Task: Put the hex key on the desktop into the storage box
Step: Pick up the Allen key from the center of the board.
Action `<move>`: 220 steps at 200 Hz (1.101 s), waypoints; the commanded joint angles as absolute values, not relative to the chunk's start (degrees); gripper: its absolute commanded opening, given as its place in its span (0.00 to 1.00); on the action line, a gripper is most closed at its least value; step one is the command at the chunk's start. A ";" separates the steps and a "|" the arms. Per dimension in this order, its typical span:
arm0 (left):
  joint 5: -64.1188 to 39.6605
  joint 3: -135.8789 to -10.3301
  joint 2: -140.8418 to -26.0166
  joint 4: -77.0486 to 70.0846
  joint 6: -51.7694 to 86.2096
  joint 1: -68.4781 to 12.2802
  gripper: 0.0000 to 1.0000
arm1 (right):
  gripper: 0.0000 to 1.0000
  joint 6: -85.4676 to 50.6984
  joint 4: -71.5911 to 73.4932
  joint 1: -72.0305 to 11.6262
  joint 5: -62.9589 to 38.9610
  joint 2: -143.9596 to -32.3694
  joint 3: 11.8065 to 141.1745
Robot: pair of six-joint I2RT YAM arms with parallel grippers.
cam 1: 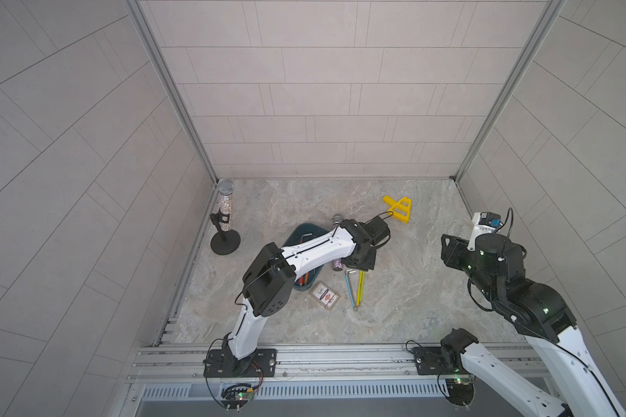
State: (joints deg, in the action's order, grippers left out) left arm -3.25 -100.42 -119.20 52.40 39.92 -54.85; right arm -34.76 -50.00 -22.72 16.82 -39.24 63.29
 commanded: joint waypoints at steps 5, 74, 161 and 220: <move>-1.94 -102.42 -122.59 53.32 41.22 -55.50 0.27 | 0.55 -34.91 -50.88 -22.83 17.31 -38.58 63.99; -3.83 -100.15 -124.51 49.73 43.40 -55.88 0.27 | 0.55 -35.06 -50.90 -22.85 17.49 -38.76 63.88; -3.97 -101.73 -127.17 49.57 43.95 -56.96 0.25 | 0.55 -35.13 -51.15 -22.85 17.39 -38.76 63.98; -4.20 -103.19 -129.07 50.52 43.60 -56.95 0.25 | 0.55 -35.07 -51.15 -22.85 17.49 -38.67 63.69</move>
